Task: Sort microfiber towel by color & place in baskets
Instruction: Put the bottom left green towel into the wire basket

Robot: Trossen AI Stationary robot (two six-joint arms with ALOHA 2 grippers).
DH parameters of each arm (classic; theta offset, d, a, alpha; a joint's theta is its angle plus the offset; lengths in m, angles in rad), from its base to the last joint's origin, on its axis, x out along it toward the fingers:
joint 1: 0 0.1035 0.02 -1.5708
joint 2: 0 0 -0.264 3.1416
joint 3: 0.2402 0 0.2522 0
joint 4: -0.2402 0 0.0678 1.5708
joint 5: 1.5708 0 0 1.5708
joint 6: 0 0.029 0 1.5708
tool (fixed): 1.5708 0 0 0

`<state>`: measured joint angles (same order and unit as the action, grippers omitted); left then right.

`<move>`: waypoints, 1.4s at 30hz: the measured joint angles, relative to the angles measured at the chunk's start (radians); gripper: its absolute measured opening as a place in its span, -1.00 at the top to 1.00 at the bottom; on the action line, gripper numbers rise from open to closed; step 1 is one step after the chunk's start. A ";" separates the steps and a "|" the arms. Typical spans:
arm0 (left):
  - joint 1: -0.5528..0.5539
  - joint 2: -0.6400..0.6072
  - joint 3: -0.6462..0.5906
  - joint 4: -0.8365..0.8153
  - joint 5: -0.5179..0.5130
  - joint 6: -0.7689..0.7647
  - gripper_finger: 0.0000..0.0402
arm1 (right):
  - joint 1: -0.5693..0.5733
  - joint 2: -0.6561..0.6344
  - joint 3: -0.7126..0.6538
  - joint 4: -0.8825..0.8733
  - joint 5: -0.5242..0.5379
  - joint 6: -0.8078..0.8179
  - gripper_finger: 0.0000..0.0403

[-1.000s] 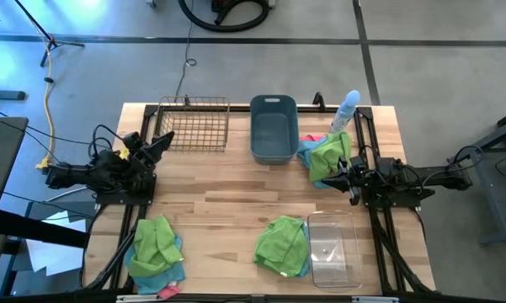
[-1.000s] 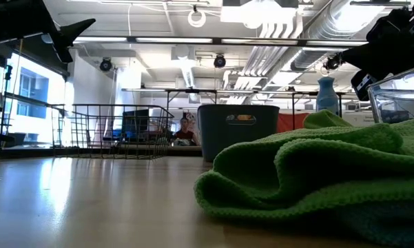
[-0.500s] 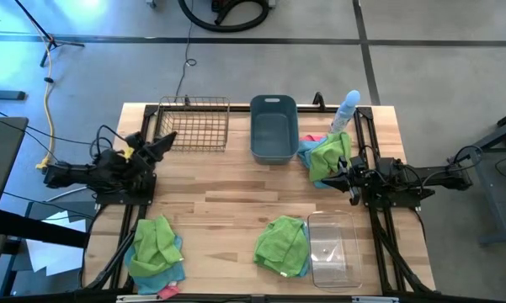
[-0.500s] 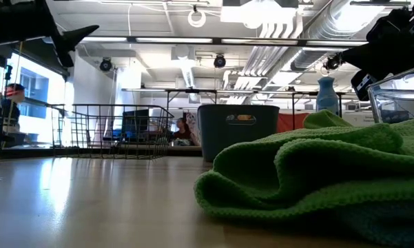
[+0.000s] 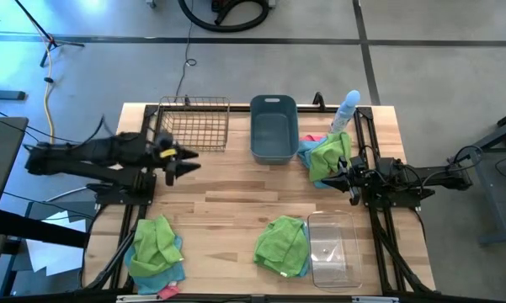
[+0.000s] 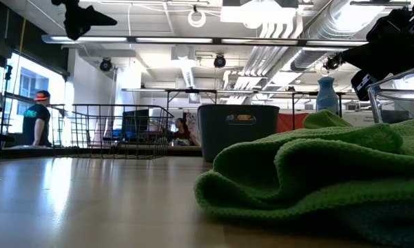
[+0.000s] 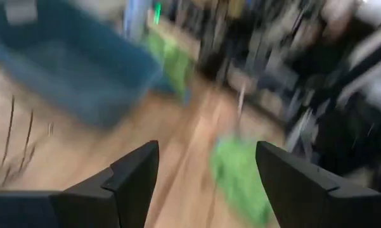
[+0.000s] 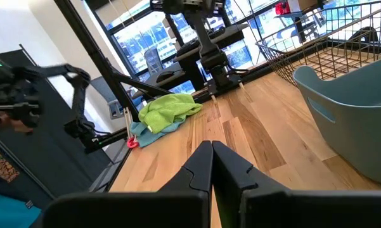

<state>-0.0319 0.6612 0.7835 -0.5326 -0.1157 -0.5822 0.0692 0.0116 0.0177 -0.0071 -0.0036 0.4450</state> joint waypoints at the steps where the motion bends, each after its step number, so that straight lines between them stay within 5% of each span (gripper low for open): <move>1: -0.001 0.041 0.059 -0.087 0.022 0.001 -0.25 | 0.000 0.000 0.000 0.000 0.000 0.000 1.00; 10: -0.140 0.329 0.388 -0.608 0.103 0.164 -0.25 | 0.000 0.000 0.000 0.000 0.000 0.000 1.00; 17: -0.424 0.429 0.401 -0.688 0.148 0.226 -0.25 | 0.000 0.000 0.000 0.000 0.000 0.000 1.00; 25: -0.742 0.572 0.401 -0.696 0.107 0.119 -0.25 | 0.000 0.000 0.000 0.000 0.000 0.000 1.00; 32: -0.905 0.647 0.342 -0.583 0.214 -0.140 -0.25 | 0.000 0.000 0.000 0.000 0.000 0.000 1.00; 38: -0.979 0.612 0.255 -0.517 0.192 -0.540 -0.25 | 0.000 0.000 0.000 0.000 0.000 0.000 1.00; 42: -0.984 0.621 0.244 -0.510 0.193 -0.610 -0.25 | 0.000 0.000 0.000 0.000 0.000 0.000 1.00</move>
<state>-1.0157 1.2825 1.0271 -1.0428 0.0776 -1.1920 0.0693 0.0120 0.0174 -0.0071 -0.0036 0.4454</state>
